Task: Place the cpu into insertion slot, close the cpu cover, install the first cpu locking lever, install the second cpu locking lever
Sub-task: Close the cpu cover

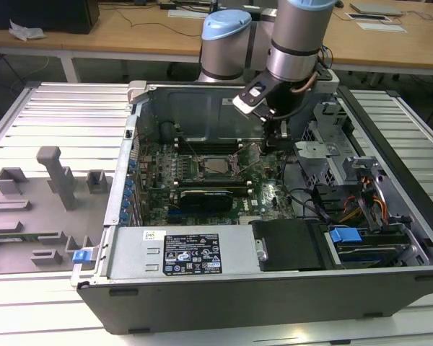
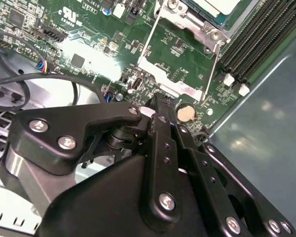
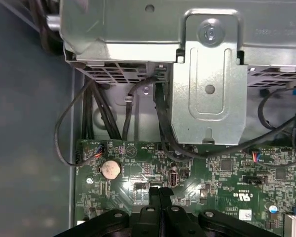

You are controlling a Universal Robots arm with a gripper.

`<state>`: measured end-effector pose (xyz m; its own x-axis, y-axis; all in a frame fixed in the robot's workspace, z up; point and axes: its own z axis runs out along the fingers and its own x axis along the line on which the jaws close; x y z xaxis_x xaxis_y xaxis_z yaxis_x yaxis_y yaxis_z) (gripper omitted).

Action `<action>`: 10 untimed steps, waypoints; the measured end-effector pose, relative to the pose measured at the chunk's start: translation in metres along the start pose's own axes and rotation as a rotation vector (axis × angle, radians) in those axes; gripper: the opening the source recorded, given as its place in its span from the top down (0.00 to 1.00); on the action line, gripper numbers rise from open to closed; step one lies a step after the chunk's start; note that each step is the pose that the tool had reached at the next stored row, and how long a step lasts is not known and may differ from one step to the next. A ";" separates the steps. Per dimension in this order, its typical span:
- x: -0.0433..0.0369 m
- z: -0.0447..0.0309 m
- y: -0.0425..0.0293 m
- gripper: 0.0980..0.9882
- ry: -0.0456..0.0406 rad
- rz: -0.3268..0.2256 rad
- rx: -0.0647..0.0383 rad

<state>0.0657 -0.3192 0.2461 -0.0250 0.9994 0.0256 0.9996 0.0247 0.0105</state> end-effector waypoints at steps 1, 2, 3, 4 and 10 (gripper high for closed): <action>0.0000 0.0015 0.0000 0.99 0.0000 0.000 0.000; -0.0001 0.0019 0.0000 0.99 -0.0001 0.000 0.000; -0.0001 0.0019 0.0000 0.99 -0.0001 0.000 0.000; -0.0001 0.0019 0.0000 0.99 -0.0002 0.000 0.000; -0.0001 0.0028 0.0015 0.99 0.0027 0.003 0.101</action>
<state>0.0672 -0.3191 0.2433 -0.0221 0.9994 0.0282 0.9956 0.0246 -0.0905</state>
